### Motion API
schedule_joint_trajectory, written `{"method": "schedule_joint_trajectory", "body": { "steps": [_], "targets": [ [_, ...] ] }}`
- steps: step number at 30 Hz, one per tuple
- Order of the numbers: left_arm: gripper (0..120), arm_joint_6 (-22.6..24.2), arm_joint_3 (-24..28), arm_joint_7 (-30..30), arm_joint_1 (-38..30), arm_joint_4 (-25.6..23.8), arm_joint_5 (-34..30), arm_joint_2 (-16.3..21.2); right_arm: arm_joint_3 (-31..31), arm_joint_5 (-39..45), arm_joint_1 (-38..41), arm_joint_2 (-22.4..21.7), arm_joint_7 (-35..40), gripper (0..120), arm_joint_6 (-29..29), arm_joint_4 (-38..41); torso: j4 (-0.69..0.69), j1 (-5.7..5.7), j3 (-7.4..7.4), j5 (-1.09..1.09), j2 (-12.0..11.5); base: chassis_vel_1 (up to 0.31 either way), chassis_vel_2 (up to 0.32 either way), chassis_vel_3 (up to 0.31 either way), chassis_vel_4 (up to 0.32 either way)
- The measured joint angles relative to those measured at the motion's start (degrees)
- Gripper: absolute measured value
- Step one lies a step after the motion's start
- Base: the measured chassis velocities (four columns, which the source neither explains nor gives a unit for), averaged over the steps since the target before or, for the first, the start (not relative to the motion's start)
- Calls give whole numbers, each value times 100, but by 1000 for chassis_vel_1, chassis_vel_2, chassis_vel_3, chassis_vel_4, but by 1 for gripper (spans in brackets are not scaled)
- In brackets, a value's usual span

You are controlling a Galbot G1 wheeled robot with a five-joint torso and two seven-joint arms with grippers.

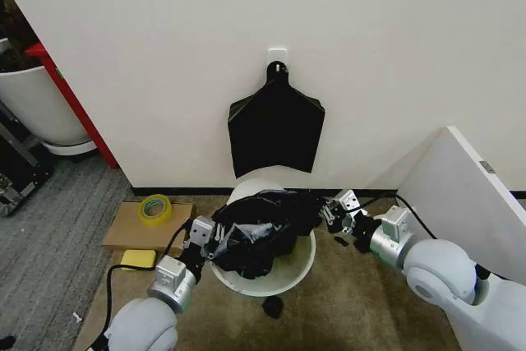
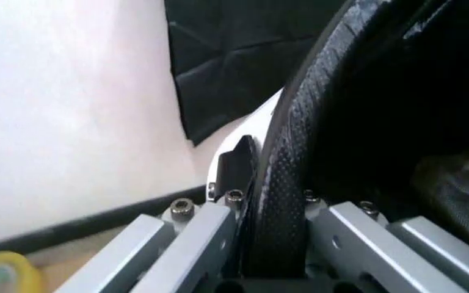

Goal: Place the garbage bag over the trash bin.

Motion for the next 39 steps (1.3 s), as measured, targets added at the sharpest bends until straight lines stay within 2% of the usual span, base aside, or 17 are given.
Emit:
{"method": "schedule_joint_trajectory", "body": {
  "steps": [6, 8, 12, 13, 17, 19, 20, 22, 26, 34, 39],
  "targets": [
    [0, 135, -71, -11, -63, 13, -218, 29, 424, 789, -37, 55, -53, 26, 145, -70, -1, -1, 0, -2, 0, 0, 0, 0, 0],
    [0, 144, -80, -12, -48, 25, -219, 19, 499, 911, -50, 31, -86, 29, 144, -84, -1, -1, 0, -1, 0, 0, 0, 0, 0],
    [0, 218, -107, -95, 12, 82, -231, -84, 722, 1060, -82, -60, -171, 48, 163, -114, 0, 0, 0, -1, 0, 0, 0, 0, 0],
    [0, 218, -107, -95, 12, 82, -231, -84, 722, 1060, -82, -60, -171, 48, 163, -114, 0, 0, 0, -1, 0, 0, 0, 0, 0],
    [0, 292, -103, -240, 3, 149, -275, -175, 1166, 1174, -268, -23, 160, 65, -14, 92, -1, -1, 0, -3, -1, 0, 0, 0, 0],
    [0, 332, -42, -326, -39, 214, -349, -206, 1577, 1241, -517, 43, 229, 74, -66, 171, 1, -1, 0, 0, -1, 0, 0, 0, 0],
    [0, 332, -42, -326, -39, 214, -349, -206, 1577, 1241, -517, 43, 229, 74, -66, 171, 1, -1, 0, 0, -1, 0, 0, 0, 0],
    [0, 358, 28, -401, -90, 266, -438, -232, 1907, 1261, -839, 132, 361, 81, -119, 327, -1, 0, 0, -2, -1, 0, 0, 0, 0],
    [0, 371, 119, -459, -128, 307, -582, -258, 2335, 1421, -1419, 414, 1091, 96, -560, 1163, -3, -1, -1, -2, -1, 0, 0, 0, 0],
    [0, 390, 134, -591, 55, 286, -682, -402, 2205, 1377, -1703, 1090, 2158, 100, -1218, 1967, 1, -1, -1, -2, -1, 0, 0, 0, 0],
    [0, 381, 102, -657, 238, 100, -684, -470, 2411, 1136, -2323, 1377, 2234, 100, -1368, 2008, -2, -1, -1, -1, -1, 0, 0, 0, 0]
  ]
}}
